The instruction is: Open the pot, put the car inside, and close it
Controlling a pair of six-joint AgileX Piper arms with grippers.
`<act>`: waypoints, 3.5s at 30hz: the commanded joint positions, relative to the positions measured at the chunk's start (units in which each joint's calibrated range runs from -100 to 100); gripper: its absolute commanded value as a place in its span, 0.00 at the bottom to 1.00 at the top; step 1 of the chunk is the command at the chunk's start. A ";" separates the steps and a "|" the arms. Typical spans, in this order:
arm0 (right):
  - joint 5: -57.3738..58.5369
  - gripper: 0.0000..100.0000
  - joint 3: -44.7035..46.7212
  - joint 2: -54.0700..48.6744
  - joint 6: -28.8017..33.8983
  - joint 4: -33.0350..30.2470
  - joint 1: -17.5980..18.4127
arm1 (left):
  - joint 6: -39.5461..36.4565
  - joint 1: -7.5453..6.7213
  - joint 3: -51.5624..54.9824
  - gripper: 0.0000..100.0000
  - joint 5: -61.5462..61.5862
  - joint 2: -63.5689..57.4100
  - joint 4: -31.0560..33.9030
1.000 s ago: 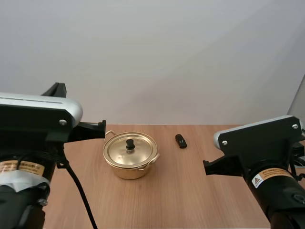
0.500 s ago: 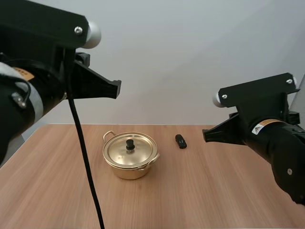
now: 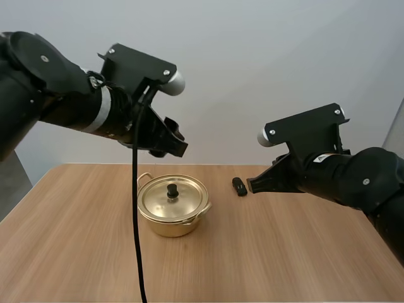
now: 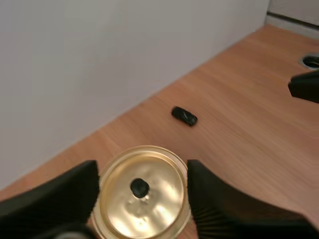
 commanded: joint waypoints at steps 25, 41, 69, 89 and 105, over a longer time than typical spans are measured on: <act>-0.27 0.00 0.03 -0.02 -0.86 0.30 -0.01 | -3.50 -0.21 -2.78 0.98 -11.96 41.16 2.42; -0.27 0.00 0.03 -0.02 -0.86 0.30 -0.01 | -0.16 -0.21 -2.78 0.69 -10.78 45.89 0.84; 2.44 0.90 -18.93 53.74 -15.61 23.55 -0.01 | 4.60 7.19 -21.24 0.00 -14.59 1.02 -25.80; 1.00 0.81 -33.21 71.50 -17.82 23.14 1.29 | 3.26 9.82 -23.36 0.00 -9.44 -0.10 -25.58; -11.61 0.59 -34.42 80.44 -19.11 22.56 2.63 | 3.26 9.82 -23.36 0.00 -6.21 -0.10 -25.30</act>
